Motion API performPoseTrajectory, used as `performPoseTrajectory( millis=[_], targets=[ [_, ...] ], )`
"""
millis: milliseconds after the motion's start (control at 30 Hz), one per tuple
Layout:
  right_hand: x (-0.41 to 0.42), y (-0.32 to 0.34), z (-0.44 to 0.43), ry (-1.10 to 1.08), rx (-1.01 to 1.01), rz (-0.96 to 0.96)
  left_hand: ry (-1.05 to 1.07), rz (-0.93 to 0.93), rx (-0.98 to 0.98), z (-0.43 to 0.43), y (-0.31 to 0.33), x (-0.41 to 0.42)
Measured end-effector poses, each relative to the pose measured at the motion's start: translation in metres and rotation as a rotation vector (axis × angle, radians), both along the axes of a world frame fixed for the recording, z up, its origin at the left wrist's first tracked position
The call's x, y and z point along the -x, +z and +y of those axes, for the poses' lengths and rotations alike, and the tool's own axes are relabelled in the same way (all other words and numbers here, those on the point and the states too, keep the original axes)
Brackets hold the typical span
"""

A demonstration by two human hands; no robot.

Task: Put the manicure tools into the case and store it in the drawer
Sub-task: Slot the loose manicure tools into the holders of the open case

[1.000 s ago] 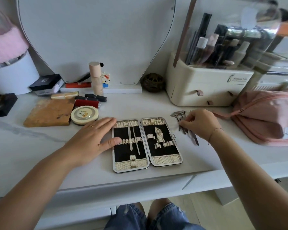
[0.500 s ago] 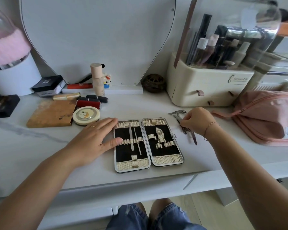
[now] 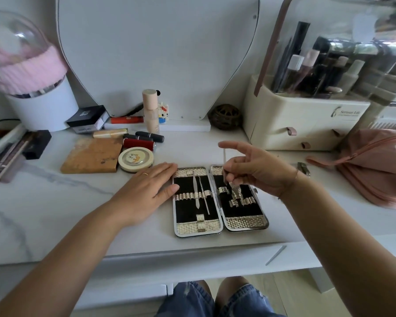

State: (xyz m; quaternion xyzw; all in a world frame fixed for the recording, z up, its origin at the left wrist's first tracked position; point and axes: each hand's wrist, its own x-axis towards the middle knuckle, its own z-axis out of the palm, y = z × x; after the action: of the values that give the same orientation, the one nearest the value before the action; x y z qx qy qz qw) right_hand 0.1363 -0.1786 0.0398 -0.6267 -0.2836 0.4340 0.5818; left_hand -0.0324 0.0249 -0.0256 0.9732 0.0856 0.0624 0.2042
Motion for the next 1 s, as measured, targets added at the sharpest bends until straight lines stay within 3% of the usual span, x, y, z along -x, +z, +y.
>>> performPoseTrajectory(
  millis=[133,567,1000],
  targets=[
    [0.015,-0.003,0.03,0.071,0.028,-0.101,0.01,-0.009,0.006,0.001,-0.002,-0.001],
    [0.03,-0.015,0.087,0.003,0.159,-0.455,0.037,-0.111,0.068,-0.002,0.006,0.0],
    [0.019,-0.006,0.068,0.032,0.069,-0.2,0.034,-0.113,0.059,-0.004,0.008,0.001]
  ],
)
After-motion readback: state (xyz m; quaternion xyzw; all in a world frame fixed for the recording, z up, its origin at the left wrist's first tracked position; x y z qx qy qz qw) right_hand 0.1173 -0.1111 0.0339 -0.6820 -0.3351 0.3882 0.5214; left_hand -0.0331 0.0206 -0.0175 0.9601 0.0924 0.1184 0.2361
